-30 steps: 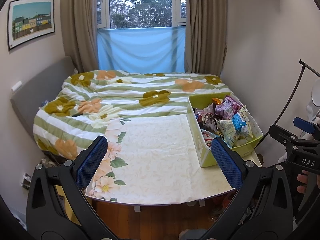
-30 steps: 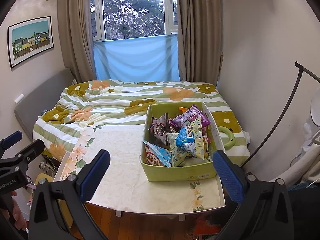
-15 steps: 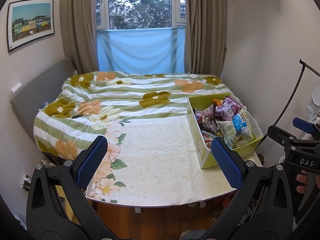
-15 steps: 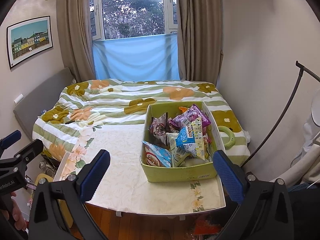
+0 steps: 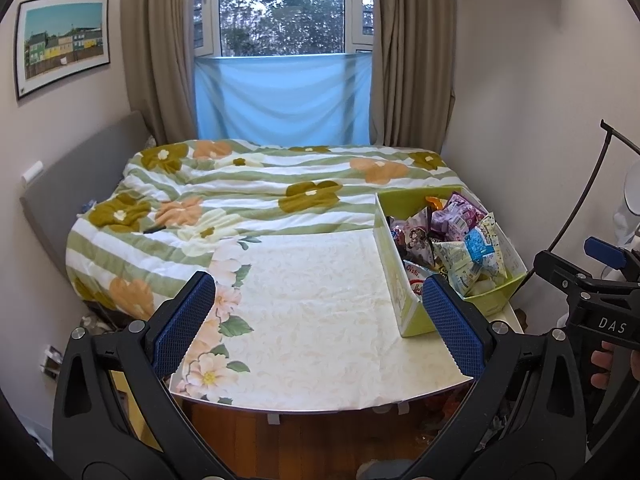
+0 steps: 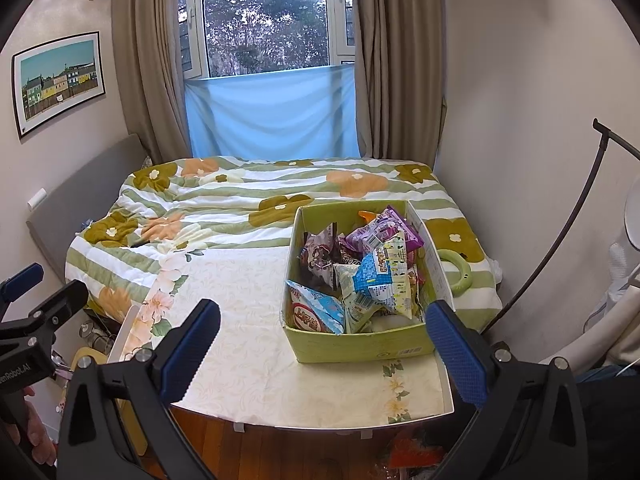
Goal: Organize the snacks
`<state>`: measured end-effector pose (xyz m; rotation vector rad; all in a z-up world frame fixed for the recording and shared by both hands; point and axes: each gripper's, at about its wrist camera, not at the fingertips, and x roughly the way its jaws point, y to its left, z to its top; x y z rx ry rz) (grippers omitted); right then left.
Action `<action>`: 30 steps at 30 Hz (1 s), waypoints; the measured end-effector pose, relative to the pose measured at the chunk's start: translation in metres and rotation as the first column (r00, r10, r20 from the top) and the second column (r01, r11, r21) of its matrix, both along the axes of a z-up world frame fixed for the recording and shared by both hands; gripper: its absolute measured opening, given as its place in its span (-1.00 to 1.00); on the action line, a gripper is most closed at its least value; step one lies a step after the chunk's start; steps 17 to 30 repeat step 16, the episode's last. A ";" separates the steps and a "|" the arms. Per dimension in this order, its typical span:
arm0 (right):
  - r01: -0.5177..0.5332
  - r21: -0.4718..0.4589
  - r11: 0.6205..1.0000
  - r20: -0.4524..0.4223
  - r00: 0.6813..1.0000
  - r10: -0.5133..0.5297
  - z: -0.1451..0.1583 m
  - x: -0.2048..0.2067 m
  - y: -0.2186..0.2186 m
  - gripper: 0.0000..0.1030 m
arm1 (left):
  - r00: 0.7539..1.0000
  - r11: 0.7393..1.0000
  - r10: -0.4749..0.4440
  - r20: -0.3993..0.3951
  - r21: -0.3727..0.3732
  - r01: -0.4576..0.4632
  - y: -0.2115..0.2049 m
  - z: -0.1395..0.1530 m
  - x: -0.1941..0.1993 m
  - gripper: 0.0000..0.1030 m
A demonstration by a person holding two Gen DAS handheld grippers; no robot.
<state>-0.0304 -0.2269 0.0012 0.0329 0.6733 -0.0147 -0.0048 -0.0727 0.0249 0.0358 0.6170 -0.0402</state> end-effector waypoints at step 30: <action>0.005 0.008 1.000 -0.001 1.000 -0.005 -0.001 0.003 0.001 0.98 | 0.999 1.000 0.025 0.047 -0.007 -0.024 0.006 0.006 -0.004 0.99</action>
